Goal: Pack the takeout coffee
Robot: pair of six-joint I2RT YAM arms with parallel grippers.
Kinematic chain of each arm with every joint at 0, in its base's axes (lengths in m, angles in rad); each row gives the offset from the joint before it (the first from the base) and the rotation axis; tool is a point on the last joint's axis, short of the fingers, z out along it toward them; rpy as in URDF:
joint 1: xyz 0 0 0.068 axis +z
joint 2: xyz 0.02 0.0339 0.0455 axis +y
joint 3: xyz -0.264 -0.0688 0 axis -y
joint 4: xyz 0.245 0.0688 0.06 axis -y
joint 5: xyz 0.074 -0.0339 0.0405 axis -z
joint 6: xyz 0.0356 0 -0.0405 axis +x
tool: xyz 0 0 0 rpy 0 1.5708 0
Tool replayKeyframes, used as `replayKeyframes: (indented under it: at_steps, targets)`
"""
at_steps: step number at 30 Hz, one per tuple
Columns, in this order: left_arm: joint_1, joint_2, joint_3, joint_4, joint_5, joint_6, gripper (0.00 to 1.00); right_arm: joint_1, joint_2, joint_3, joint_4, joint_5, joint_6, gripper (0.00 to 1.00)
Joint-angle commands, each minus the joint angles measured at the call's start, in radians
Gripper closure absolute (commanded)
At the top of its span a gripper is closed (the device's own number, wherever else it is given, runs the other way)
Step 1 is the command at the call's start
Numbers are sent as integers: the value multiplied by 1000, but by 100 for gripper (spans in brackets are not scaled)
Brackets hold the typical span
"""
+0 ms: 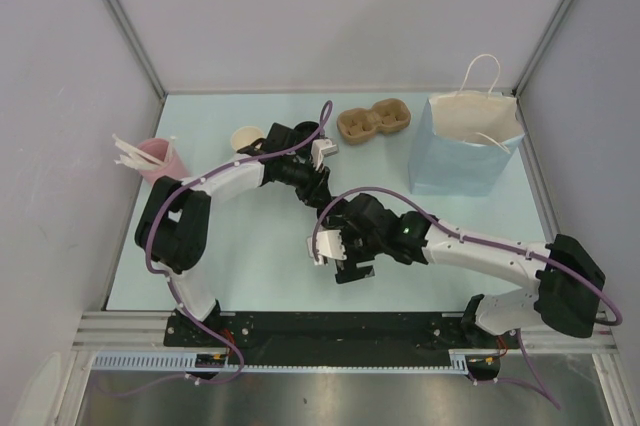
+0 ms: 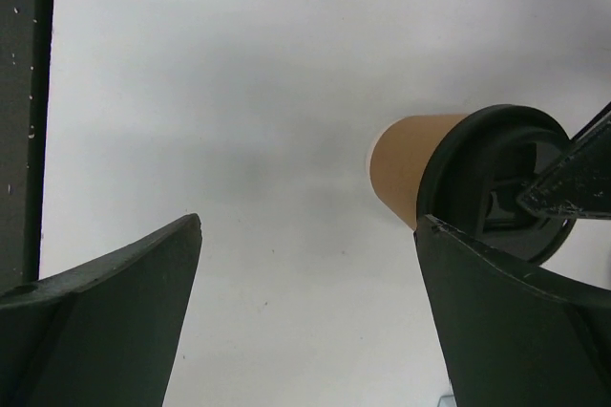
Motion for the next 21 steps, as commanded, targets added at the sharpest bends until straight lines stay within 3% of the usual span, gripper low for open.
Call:
replayKeyframes:
  at_steps: [1,21]
  targets:
    - [7,71,-60,-77,-249,93,54,4,23,17,64,-28,29,1]
    - [7,56,-69,-70,-249,87,55,-19,84,112,50,-32,64,2]
